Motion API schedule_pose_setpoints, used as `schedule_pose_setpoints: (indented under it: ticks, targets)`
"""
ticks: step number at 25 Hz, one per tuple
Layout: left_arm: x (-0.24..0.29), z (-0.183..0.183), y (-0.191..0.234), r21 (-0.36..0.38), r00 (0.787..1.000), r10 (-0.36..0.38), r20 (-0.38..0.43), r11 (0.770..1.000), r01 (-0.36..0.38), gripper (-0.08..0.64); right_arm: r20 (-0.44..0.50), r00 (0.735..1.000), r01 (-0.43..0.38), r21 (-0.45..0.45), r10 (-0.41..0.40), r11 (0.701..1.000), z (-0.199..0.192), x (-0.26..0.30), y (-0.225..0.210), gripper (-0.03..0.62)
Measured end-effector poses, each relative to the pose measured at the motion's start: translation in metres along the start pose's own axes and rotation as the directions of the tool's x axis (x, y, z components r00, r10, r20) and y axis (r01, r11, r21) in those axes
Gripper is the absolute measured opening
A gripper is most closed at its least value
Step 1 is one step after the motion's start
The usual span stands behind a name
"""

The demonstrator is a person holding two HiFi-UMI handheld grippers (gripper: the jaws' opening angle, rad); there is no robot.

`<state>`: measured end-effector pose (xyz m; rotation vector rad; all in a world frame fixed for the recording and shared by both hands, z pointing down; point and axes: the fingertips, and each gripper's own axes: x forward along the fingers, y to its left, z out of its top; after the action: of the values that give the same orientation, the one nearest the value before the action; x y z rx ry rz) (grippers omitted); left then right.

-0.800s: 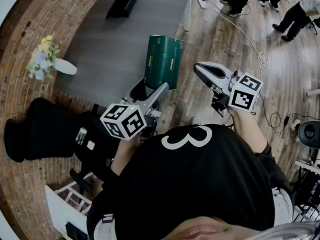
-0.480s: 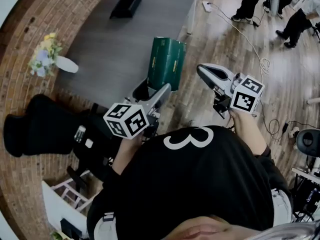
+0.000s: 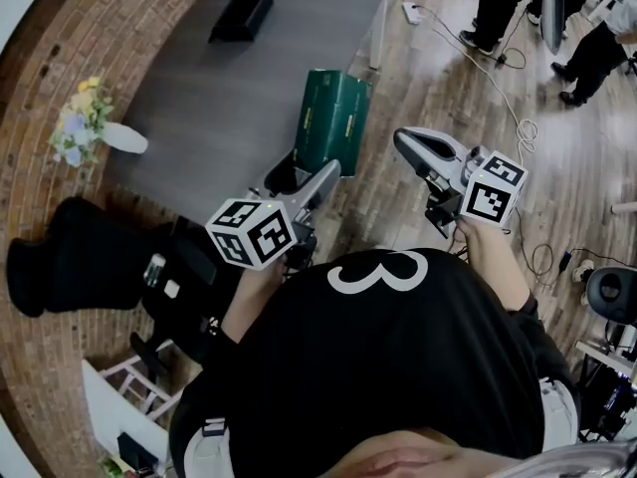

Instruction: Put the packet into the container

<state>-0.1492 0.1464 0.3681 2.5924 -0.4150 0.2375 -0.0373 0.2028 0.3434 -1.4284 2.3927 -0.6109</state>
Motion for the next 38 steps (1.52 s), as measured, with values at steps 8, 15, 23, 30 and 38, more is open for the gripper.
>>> schedule_pose_setpoints:
  ticks: [8,15,23,30,38]
  targets:
    - [0.048,0.009,-0.025,0.042,1.000,-0.012,0.017,0.999,0.011,0.345,0.022,1.000,0.002,-0.011,-0.002,1.000,0.021,-0.030,-0.037,0.002]
    - [0.069,0.005,-0.027,0.034,1.000,-0.006,0.019,0.999,0.005,0.345,0.032,0.999,0.003,0.011,-0.004,1.000,0.021,-0.043,-0.061,0.002]
    - [0.097,0.028,0.004,0.027,1.000,0.007,0.008,1.000,-0.007,0.345,0.004,1.000,0.007,0.046,-0.008,0.999,0.034,-0.010,-0.100,0.002]
    - [0.138,0.067,0.063,0.038,0.999,0.034,-0.007,0.999,-0.033,0.341,-0.031,0.999,-0.012,0.069,0.014,0.998,0.057,0.054,-0.154,0.002]
    - [0.167,0.125,0.133,0.069,0.996,0.084,0.019,0.994,-0.085,0.337,-0.068,0.997,-0.038,0.077,0.043,0.996,0.090,0.136,-0.203,0.002]
